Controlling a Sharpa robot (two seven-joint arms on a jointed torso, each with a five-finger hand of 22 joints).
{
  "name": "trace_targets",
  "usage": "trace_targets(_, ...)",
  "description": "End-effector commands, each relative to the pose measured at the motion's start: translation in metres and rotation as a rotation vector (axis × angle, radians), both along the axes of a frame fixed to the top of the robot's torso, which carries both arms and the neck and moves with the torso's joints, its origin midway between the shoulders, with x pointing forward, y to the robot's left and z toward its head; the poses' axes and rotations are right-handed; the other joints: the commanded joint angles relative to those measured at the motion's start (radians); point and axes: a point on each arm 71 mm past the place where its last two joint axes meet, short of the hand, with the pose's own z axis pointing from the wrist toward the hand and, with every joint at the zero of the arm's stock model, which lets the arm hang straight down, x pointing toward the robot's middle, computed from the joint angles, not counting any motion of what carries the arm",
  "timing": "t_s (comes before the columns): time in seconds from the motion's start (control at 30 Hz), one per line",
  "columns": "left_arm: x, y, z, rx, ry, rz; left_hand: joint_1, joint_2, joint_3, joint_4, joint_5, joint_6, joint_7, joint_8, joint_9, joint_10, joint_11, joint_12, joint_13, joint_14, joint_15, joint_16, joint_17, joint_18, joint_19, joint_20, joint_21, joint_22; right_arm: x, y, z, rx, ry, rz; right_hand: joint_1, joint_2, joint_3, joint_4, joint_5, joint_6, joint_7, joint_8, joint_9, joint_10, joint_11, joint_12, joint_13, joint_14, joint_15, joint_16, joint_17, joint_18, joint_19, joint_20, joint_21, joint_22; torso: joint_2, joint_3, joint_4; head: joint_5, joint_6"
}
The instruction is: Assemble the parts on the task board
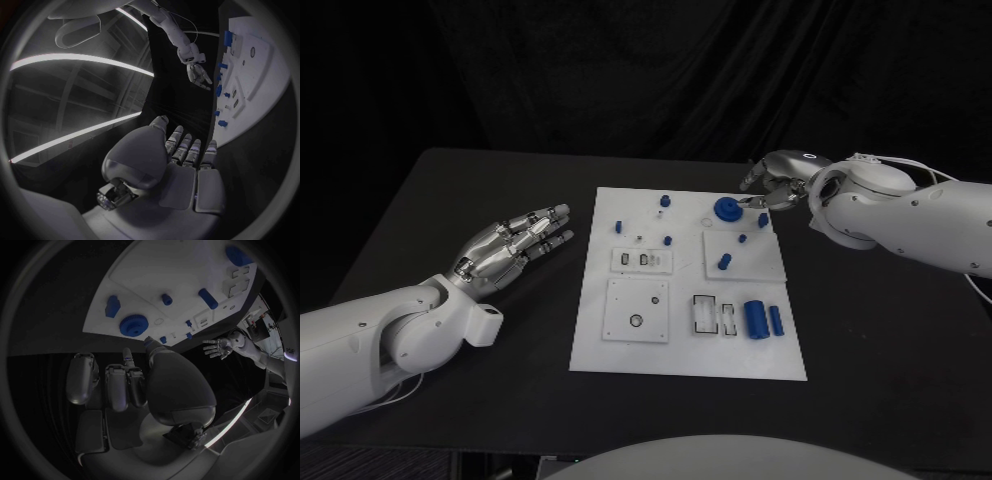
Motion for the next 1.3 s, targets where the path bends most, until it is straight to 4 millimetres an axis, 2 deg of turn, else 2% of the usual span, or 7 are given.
trace_targets(0.03,-0.001,0.002,0.011,-0.122,-0.123,0.018,0.004,0.003,0.006,0.001,0.004,0.002,0.000,0.005,0.001,0.001,0.004,0.002,0.001,0.001,0.008,0.002,0.000,0.012,0.006,0.002,0.005,0.001,0.001,0.001,-0.006,-0.001,0.009,-0.011,0.020,-0.003,0.000,-0.013,-0.005,-0.004,0.000,0.000,-0.002,0.030,-0.004,-0.020,0.192,0.041,-0.006,-0.022,0.129,-0.003,-0.019,0.001,-0.021,0.085,-0.001,0.0006,-0.0007,0.000,-0.001)
trace_targets(0.17,-0.001,0.002,0.011,-0.122,-0.119,0.015,0.004,0.003,0.007,0.001,0.004,0.002,0.001,0.005,0.001,0.000,0.004,0.001,0.001,0.000,0.008,0.002,0.000,0.013,0.007,0.002,0.005,0.002,0.003,0.005,-0.010,-0.016,0.003,-0.002,0.030,-0.004,0.001,-0.022,-0.006,-0.004,0.001,0.000,-0.003,0.026,-0.003,-0.024,0.188,0.038,-0.007,-0.029,0.122,-0.001,-0.022,0.001,-0.029,0.083,-0.001,0.0006,-0.0006,0.000,-0.003)
trace_targets(0.27,-0.001,0.002,0.010,-0.122,-0.117,0.013,0.004,0.003,0.008,0.001,0.003,0.002,0.001,0.005,0.001,0.001,0.004,0.002,0.001,0.001,0.008,0.002,0.000,0.013,0.007,0.003,0.006,0.002,0.004,0.008,-0.011,-0.029,0.001,0.003,0.038,-0.005,0.002,-0.028,-0.008,-0.006,-0.001,-0.001,-0.003,0.024,-0.004,-0.027,0.186,0.036,-0.007,-0.033,0.118,0.000,-0.024,0.000,-0.034,0.081,0.000,0.0010,0.0021,-0.001,-0.003)
trace_targets(0.5,-0.002,0.002,0.009,-0.120,-0.110,0.009,0.003,0.003,0.009,0.000,0.003,0.001,0.001,0.005,0.001,0.000,0.005,0.002,0.001,0.000,0.008,0.002,0.000,0.014,0.008,0.004,0.006,0.002,0.007,0.013,-0.014,-0.046,0.003,0.007,0.058,-0.004,0.007,-0.043,-0.008,-0.007,-0.002,-0.001,-0.005,0.026,-0.006,-0.028,0.186,0.036,-0.009,-0.037,0.116,0.000,-0.024,-0.001,-0.038,0.081,0.000,-0.0002,-0.0020,0.003,-0.006)
trace_targets(0.67,-0.002,0.001,0.009,-0.119,-0.105,0.006,0.003,0.003,0.009,0.000,0.003,0.001,0.001,0.005,0.001,0.000,0.005,0.002,0.001,0.000,0.008,0.002,0.000,0.014,0.008,0.004,0.006,0.002,0.009,0.017,-0.017,-0.066,0.011,0.007,0.064,-0.003,0.009,-0.048,0.003,-0.005,-0.002,0.000,-0.004,0.030,-0.006,-0.026,0.190,0.039,-0.009,-0.035,0.121,-0.001,-0.022,-0.001,-0.037,0.082,-0.001,0.0001,-0.0002,0.001,-0.009)
trace_targets(1.0,-0.002,0.001,0.008,-0.119,-0.099,0.000,0.003,0.003,0.009,0.000,0.003,0.001,0.001,0.005,0.001,0.000,0.005,0.002,0.001,0.000,0.008,0.002,0.000,0.014,0.008,0.004,0.006,0.002,0.013,0.020,-0.025,-0.099,0.027,0.000,0.078,-0.002,0.015,-0.062,0.025,-0.011,-0.002,-0.002,-0.006,0.036,-0.007,-0.023,0.195,0.042,-0.011,-0.034,0.124,-0.002,-0.016,-0.003,-0.034,0.087,-0.001,-0.0005,-0.0013,0.003,-0.015)
trace_targets(1.3,-0.002,0.000,0.007,-0.119,-0.093,-0.005,0.002,0.004,0.011,0.000,0.003,0.003,0.001,0.005,0.001,0.001,0.006,0.003,0.001,0.000,0.008,0.002,0.000,0.014,0.009,0.005,0.007,0.002,0.014,0.023,-0.033,-0.128,0.040,0.003,0.087,-0.001,0.019,-0.069,0.030,-0.011,-0.002,-0.001,-0.005,0.032,-0.007,-0.027,0.191,0.040,-0.011,-0.040,0.118,0.000,-0.019,-0.003,-0.042,0.083,-0.001,-0.0004,0.0000,0.003,-0.019)
